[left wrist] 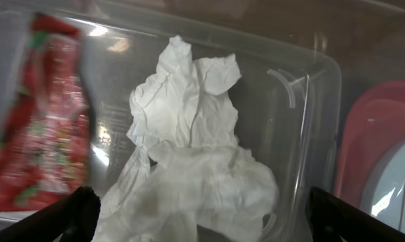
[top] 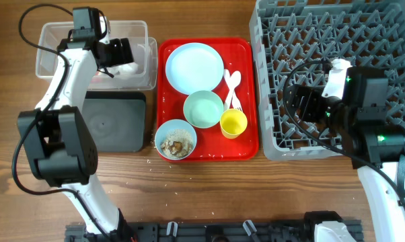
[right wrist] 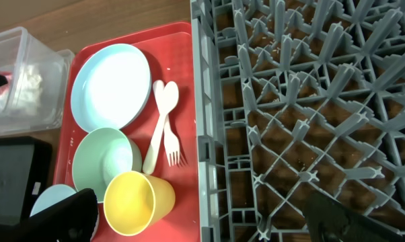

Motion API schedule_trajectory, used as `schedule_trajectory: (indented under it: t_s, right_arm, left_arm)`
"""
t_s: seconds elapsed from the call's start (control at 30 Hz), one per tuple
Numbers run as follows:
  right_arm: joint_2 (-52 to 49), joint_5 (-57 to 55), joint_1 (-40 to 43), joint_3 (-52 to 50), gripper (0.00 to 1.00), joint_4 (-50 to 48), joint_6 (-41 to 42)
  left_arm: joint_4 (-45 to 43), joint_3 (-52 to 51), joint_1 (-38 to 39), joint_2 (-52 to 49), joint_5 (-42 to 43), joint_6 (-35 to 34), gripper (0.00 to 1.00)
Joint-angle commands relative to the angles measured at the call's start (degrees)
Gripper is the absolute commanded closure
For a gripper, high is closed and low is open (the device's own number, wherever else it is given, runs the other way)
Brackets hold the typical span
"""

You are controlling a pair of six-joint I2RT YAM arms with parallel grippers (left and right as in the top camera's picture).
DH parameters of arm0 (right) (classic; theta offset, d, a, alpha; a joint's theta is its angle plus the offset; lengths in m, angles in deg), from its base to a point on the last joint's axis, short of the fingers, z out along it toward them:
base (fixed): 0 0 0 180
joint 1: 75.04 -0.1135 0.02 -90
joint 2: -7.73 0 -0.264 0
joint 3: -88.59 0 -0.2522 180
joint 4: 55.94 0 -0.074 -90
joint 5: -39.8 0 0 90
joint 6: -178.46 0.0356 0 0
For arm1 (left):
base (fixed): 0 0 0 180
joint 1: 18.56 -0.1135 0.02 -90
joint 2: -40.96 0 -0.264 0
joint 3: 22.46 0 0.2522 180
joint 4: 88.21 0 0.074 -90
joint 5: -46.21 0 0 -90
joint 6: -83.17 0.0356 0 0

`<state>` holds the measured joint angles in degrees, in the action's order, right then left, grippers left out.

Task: Sort waste into correct bins and load items into the dishwasher rack
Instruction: 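Carry the wrapper and tissue left and drop them into the clear bin, then grasp the yellow cup with the left gripper and lift it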

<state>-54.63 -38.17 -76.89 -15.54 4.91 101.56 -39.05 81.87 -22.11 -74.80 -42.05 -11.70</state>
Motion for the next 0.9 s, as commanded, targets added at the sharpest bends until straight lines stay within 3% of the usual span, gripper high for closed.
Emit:
schedule_trajectory:
  t_s: [0.0, 0.17, 0.27, 0.33, 0.43, 0.6, 0.77, 0.83, 0.87]
  right_arm:
    - [-0.1, 0.9, -0.2, 1.0, 0.0, -0.9, -1.3]
    - [-0.1, 1.0, -0.2, 1.0, 0.0, -1.0, -2.3]
    - [-0.1, 1.0, -0.2, 1.0, 0.0, -1.1, -2.2]
    - [-0.1, 1.0, -0.2, 1.0, 0.0, -1.5, -2.2]
    - [-0.1, 1.0, -0.2, 1.0, 0.0, -1.6, -2.2]
    - [-0.2, 1.0, -0.2, 1.0, 0.0, -1.3, -2.2]
    - [-0.3, 1.0, -0.2, 1.0, 0.0, -0.3, -2.6]
    - [-0.8, 1.0, -0.2, 1.0, 0.0, -0.3, -2.6]
    - [-1.3, 1.0, -0.2, 1.0, 0.0, -0.3, -2.6]
  left_arm:
    - [-0.2, 2.2, -0.1, 5.0, 0.8, -0.1, 0.0]
    - [5.2, 3.0, 0.5, 17.3, 14.4, -0.1, 0.0]
    - [21.0, 3.0, 4.6, 21.6, 25.7, -6.6, 0.2]
    - [27.6, 1.6, 11.0, 20.6, 25.6, -6.7, 0.22]
    - [24.9, -3.2, 20.3, 19.3, 21.4, -8.2, 0.23]
    - [10.7, -9.9, 32.4, 15.2, 17.5, -9.3, 0.32]
    - [8.7, -9.9, 38.3, 7.6, 12.1, -9.3, 0.32]
    - [8.7, -9.9, 38.4, 6.8, 12.1, -9.3, 0.41]
    - [8.7, -9.9, 38.4, 6.8, 12.1, -9.3, 0.53]
